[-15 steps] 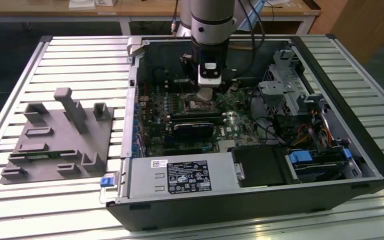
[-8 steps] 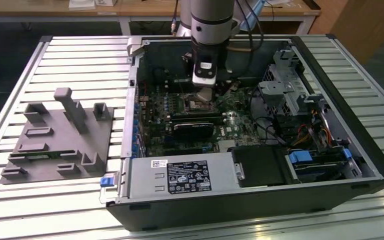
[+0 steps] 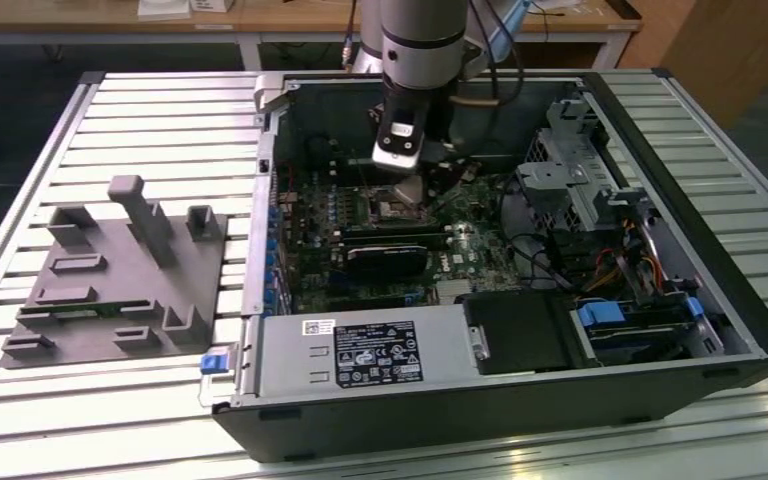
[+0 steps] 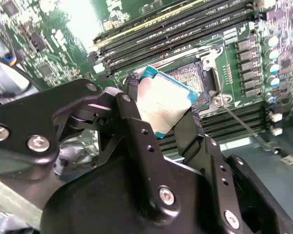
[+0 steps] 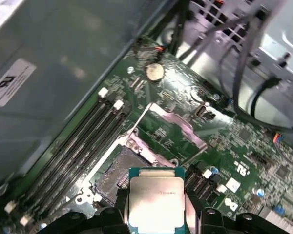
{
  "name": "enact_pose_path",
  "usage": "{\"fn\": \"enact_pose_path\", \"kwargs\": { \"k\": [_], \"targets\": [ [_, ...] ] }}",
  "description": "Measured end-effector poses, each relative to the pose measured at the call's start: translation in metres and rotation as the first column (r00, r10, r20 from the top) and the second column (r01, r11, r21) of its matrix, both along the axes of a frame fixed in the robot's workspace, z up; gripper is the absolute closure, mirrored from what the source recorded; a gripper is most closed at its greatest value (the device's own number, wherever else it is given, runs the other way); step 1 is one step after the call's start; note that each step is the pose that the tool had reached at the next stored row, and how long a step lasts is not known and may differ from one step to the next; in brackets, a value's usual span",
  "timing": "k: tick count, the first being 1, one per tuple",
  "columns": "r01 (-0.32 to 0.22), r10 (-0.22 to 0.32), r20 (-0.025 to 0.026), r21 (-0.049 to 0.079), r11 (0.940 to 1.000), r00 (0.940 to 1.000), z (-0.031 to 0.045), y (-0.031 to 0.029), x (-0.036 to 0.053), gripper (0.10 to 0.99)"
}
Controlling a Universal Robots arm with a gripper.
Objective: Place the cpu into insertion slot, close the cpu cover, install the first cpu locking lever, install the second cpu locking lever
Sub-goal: 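Place the cpu into insertion slot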
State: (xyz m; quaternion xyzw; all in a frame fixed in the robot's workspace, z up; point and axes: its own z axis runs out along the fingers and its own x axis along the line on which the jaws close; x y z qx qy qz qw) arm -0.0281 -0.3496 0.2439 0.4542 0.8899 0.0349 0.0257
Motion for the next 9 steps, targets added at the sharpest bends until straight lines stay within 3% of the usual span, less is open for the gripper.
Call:
{"fn": "enact_pose_path", "kwargs": {
  "k": [6,8,9],
  "targets": [
    [0.117,-0.117,0.0000,-0.001,0.9931,0.9931,-0.0005,0.0000,0.0000,0.545],
    [0.152,-0.152,0.0001,-0.001,0.9884,0.9884,-0.0006,0.0000,0.0000,0.545],
    [0.186,-0.186,0.0001,-0.001,0.9825,0.9825,-0.0007,0.0000,0.0000,0.545]
  ]
}}
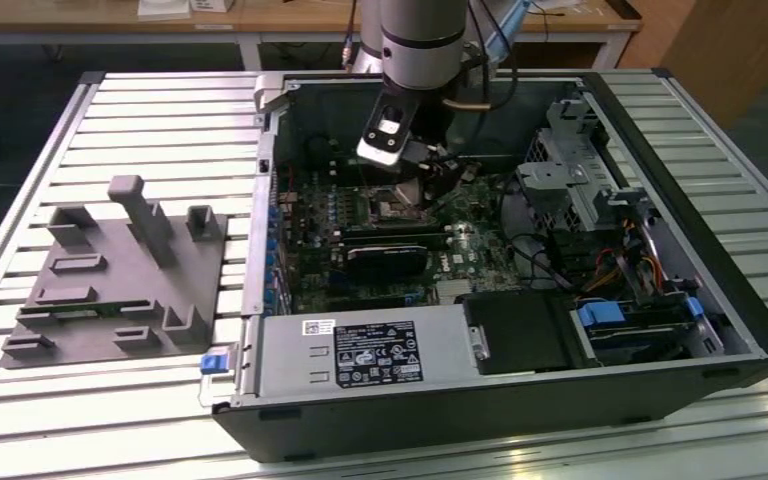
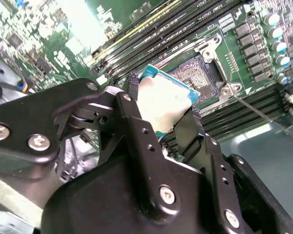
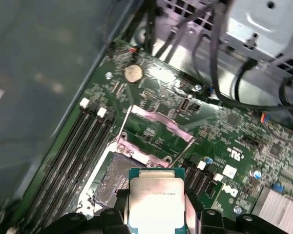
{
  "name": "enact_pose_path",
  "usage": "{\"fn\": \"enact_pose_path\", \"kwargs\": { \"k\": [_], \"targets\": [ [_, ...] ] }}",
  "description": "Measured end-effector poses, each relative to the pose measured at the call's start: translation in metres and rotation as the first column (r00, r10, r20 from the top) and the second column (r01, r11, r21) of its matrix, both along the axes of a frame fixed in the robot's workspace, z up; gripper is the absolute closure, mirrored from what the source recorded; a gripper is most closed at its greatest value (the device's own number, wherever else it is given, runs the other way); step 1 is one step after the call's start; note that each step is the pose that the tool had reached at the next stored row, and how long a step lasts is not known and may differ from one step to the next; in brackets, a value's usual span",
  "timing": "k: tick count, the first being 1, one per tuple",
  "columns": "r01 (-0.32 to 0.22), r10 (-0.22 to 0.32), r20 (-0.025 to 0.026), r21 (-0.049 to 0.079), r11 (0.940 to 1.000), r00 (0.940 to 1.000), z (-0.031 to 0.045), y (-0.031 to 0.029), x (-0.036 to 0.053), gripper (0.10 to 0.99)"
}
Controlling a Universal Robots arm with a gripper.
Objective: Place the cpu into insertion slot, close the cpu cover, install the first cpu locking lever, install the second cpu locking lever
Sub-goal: 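Place the cpu into insertion slot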
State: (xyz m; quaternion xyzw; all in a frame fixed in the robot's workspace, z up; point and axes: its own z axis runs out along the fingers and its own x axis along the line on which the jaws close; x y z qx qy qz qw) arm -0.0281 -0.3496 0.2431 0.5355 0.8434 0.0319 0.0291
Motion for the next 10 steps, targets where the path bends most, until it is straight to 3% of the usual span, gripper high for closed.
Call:
{"fn": "enact_pose_path", "kwargs": {
  "k": [5,10],
  "targets": [
    [0.088,-0.088,0.0001,0.000,0.9961,0.9961,-0.0004,0.0000,0.0000,0.545],
    [0.176,-0.176,0.0002,-0.001,0.9844,0.9844,-0.0007,0.0000,0.0000,0.545]
  ]
}}
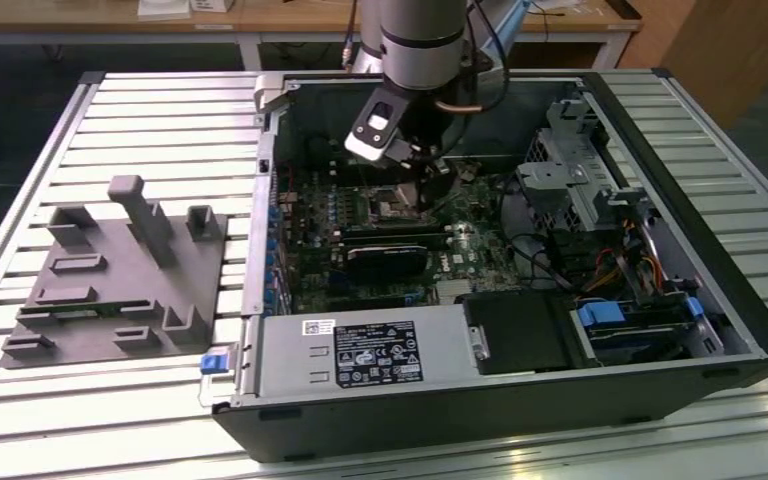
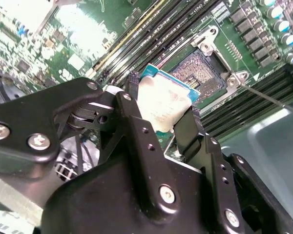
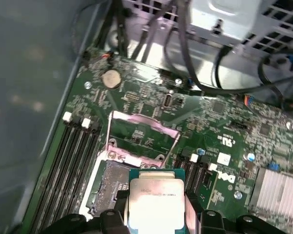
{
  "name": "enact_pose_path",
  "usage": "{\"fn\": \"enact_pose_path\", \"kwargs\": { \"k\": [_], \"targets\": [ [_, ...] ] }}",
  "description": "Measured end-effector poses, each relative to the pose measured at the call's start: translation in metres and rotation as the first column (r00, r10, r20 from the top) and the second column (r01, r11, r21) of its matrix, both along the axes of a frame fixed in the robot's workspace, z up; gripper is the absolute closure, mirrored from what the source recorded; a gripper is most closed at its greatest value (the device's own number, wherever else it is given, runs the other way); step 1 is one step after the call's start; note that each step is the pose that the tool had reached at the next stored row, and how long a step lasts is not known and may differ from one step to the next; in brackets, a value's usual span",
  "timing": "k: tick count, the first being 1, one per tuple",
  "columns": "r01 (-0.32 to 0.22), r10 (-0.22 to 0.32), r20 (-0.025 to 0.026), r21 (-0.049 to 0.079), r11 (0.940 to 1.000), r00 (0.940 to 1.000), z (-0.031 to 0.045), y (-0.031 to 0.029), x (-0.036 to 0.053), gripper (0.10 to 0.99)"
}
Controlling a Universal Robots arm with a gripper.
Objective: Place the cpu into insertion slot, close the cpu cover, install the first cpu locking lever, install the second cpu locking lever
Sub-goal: 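Place the cpu into insertion slot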
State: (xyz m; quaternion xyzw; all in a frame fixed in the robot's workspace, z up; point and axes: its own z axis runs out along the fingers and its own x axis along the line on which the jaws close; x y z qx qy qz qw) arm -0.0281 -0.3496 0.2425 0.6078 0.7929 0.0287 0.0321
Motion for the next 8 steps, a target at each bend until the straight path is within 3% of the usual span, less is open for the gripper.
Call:
{"fn": "enact_pose_path", "kwargs": {
  "k": [4,8],
  "targets": [
    [0.070,-0.070,0.0000,-0.001,0.9975,0.9975,-0.0002,0.0000,0.0000,0.545],
    [0.140,-0.140,0.0001,-0.001,0.9902,0.9902,-0.0005,0.0000,0.0000,0.545]
  ]
}}
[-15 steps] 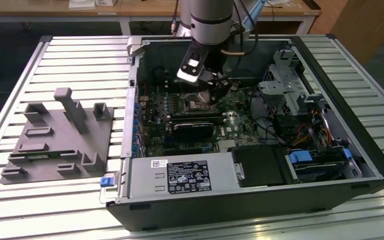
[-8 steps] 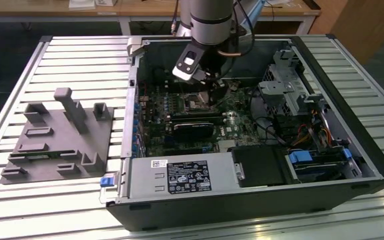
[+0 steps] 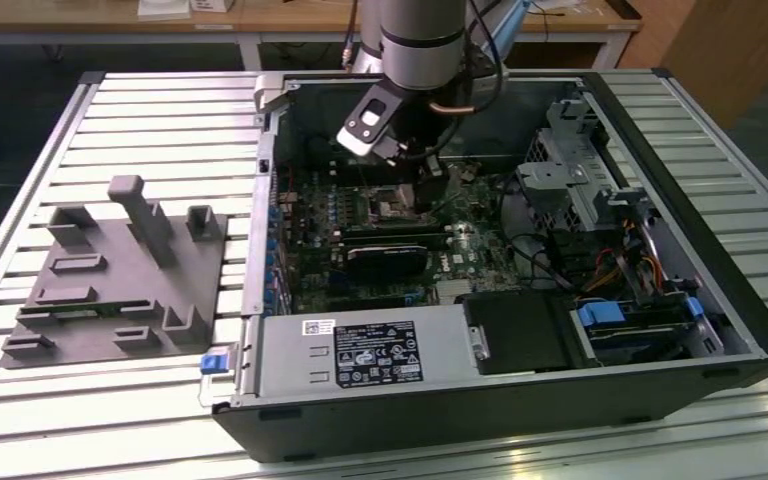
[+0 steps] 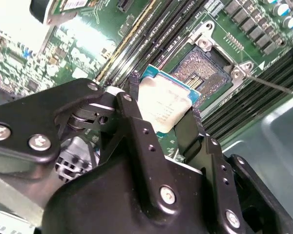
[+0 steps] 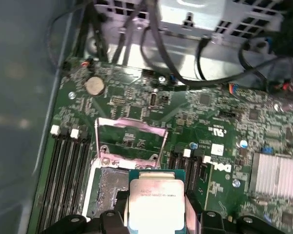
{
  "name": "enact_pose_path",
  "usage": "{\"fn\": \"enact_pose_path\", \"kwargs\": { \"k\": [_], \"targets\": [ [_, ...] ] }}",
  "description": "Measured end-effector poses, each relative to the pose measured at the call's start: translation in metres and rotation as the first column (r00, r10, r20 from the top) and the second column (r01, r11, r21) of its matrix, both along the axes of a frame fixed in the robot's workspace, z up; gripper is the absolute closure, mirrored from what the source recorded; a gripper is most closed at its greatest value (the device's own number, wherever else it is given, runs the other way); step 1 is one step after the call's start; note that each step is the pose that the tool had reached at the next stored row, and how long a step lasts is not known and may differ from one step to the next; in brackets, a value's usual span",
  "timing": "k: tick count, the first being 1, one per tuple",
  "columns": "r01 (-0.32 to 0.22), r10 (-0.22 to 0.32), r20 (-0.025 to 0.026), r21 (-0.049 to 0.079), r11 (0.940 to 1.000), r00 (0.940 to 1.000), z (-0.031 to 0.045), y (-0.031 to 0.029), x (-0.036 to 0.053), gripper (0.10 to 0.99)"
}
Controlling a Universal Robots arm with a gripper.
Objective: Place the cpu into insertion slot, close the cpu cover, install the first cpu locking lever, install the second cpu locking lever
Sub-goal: 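Place the cpu into insertion slot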
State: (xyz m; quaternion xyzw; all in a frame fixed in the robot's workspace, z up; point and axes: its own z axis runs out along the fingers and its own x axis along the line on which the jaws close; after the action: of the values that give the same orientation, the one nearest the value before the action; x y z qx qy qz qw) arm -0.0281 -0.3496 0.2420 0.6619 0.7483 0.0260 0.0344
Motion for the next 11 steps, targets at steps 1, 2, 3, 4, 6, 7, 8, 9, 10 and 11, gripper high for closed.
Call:
{"fn": "enact_pose_path", "kwargs": {
  "k": [1,2,3,4,6,7,8,9,10,11],
  "targets": [
    [0.017,-0.017,0.0000,0.000,0.9999,0.9999,-0.0001,0.0000,0.0000,0.545],
    [0.034,-0.034,0.0000,0.000,0.9994,0.9994,-0.0001,0.0000,0.0000,0.545],
    [0.051,-0.051,0.0000,0.000,0.9987,0.9987,-0.0002,0.0000,0.0000,0.545],
    [0.068,-0.068,0.0000,-0.001,0.9977,0.9977,-0.0002,0.0000,0.0000,0.545],
    [0.102,-0.102,0.0000,-0.001,0.9948,0.9948,-0.0003,0.0000,0.0000,0.545],
    [0.121,-0.121,0.0000,-0.001,0.9927,0.9927,-0.0004,0.0000,0.0000,0.545],
    [0.138,-0.138,0.0001,-0.001,0.9904,0.9904,-0.0005,0.0000,0.0000,0.545],
    [0.155,-0.155,0.0000,-0.001,0.9879,0.9879,-0.0005,0.0000,0.0000,0.545],
    [0.173,-0.173,0.0001,-0.002,0.9850,0.9850,-0.0006,0.0000,0.0000,0.545],
    [0.190,-0.190,0.0001,-0.002,0.9818,0.9818,-0.0006,0.0000,0.0000,0.545]
  ]
}}
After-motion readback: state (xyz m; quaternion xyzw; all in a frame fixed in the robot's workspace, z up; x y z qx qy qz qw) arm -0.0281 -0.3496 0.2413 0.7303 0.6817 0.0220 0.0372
